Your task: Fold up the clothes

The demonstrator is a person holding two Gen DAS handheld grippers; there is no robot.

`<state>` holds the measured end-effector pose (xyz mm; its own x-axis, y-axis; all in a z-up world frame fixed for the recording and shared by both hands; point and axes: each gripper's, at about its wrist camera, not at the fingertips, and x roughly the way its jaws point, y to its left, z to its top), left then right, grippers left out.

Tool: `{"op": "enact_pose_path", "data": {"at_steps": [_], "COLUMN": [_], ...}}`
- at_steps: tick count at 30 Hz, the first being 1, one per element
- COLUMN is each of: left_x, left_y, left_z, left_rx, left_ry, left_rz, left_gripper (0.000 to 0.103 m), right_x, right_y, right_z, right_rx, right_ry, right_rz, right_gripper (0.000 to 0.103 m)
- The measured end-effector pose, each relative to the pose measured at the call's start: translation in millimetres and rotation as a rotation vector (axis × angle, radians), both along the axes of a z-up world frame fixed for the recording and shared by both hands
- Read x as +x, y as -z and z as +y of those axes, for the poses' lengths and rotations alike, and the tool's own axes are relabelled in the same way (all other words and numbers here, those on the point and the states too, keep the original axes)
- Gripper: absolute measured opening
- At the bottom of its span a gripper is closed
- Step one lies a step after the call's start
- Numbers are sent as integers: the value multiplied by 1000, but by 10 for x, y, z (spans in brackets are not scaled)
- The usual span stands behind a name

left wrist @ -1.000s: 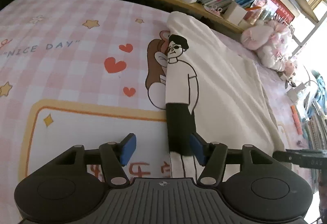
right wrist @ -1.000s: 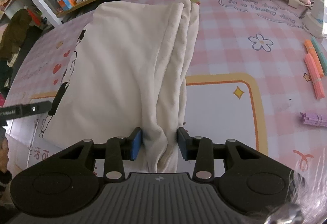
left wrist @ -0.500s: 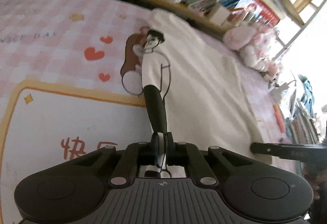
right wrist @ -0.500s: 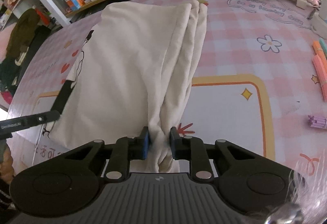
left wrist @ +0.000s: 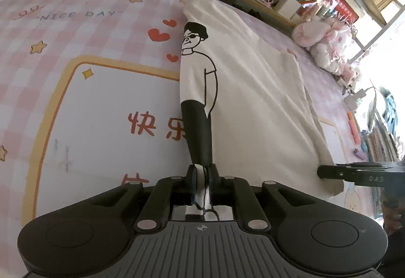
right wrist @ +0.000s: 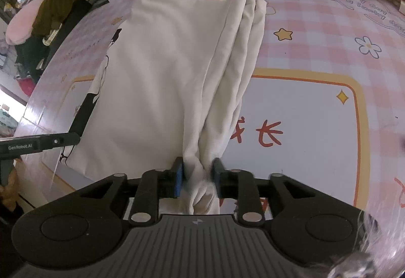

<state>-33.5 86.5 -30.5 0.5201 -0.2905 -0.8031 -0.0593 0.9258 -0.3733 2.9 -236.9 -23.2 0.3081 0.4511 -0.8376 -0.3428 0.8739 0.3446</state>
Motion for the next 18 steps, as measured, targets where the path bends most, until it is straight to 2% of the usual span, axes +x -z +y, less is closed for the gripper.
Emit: {"op": "enact_pose_path", "data": {"at_steps": [1,3,5,7,10,18], "left_x": [14,42,80,152,355,844], "left_y": [-36,-127,-242,-338,-416,-287], "left_z": [11,36,61,55,9,-205], "left_rx": [24,78,126,151,148,137], "left_ry": [3,3,-3,-1,-4,26], "left_rz": [-7,-32,-85,-142,-205,-238], "left_gripper": [20,25,32,36,44,52], "right_x": [2,3,62,137,319,826], "right_y": [-26,-96,-173,-233,-280,-347], "right_z": [-14,-38,-61,-80,-64,106], "right_rx": [-1,6,8,6,-12,-24], "right_ry": [4,4,19,37,72,92], "right_rz": [-14,-54,-92,-123,-163,-239], "right_gripper": [30,42,46,46,46,42]}}
